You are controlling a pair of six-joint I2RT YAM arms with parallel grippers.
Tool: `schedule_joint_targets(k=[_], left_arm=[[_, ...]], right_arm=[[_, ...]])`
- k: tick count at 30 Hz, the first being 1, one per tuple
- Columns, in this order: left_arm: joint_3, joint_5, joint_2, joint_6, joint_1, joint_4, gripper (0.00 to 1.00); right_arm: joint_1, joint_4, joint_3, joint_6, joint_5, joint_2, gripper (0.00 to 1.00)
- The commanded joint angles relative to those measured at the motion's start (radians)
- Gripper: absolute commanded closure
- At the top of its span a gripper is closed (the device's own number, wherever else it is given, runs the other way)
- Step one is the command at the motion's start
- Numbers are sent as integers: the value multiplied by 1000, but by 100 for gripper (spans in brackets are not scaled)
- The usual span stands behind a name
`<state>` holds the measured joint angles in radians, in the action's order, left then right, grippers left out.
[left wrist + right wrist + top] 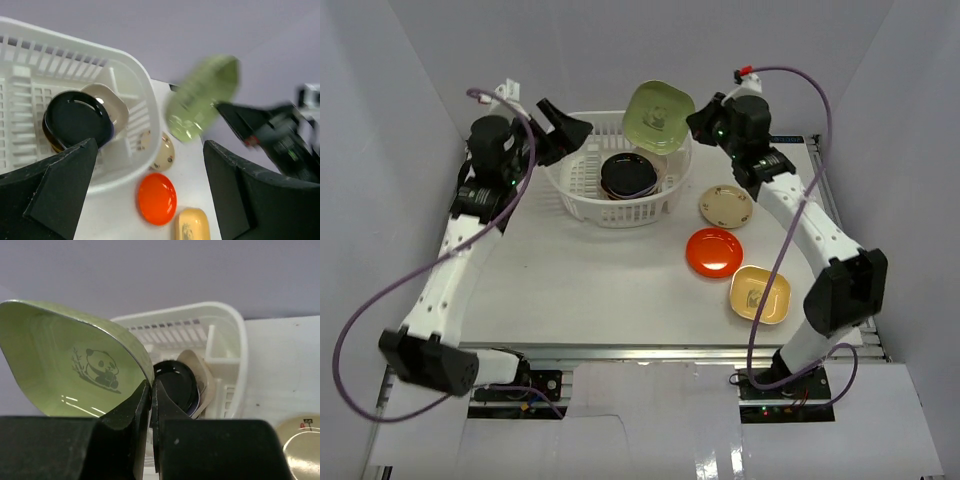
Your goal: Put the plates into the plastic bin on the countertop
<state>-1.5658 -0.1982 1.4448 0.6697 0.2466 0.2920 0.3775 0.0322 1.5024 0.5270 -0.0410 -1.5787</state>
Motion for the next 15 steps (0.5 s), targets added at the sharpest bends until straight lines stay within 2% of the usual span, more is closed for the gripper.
schedule_joint_targets(k=[1, 3, 6, 9, 12, 13, 15], left_arm=[[293, -53, -214, -9, 16, -22, 2], [485, -93, -330, -2, 29, -7, 2], [680, -138, -449, 21, 75, 24, 2], [785, -94, -501, 63, 169, 35, 2], [849, 6, -474, 108, 279, 13, 2], [845, 35, -425, 111, 342, 7, 2], [826, 121, -364, 116, 400, -23, 2]], right_arm=[[96, -138, 219, -111, -88, -156, 92], [148, -214, 330, -139, -120, -291, 92], [182, -282, 546, -193, -154, -476, 92], [187, -362, 705, -214, -178, -621, 92], [190, -376, 682, -193, -166, -630, 92], [189, -330, 652, -188, -163, -600, 88], [190, -319, 618, -177, -149, -572, 74]])
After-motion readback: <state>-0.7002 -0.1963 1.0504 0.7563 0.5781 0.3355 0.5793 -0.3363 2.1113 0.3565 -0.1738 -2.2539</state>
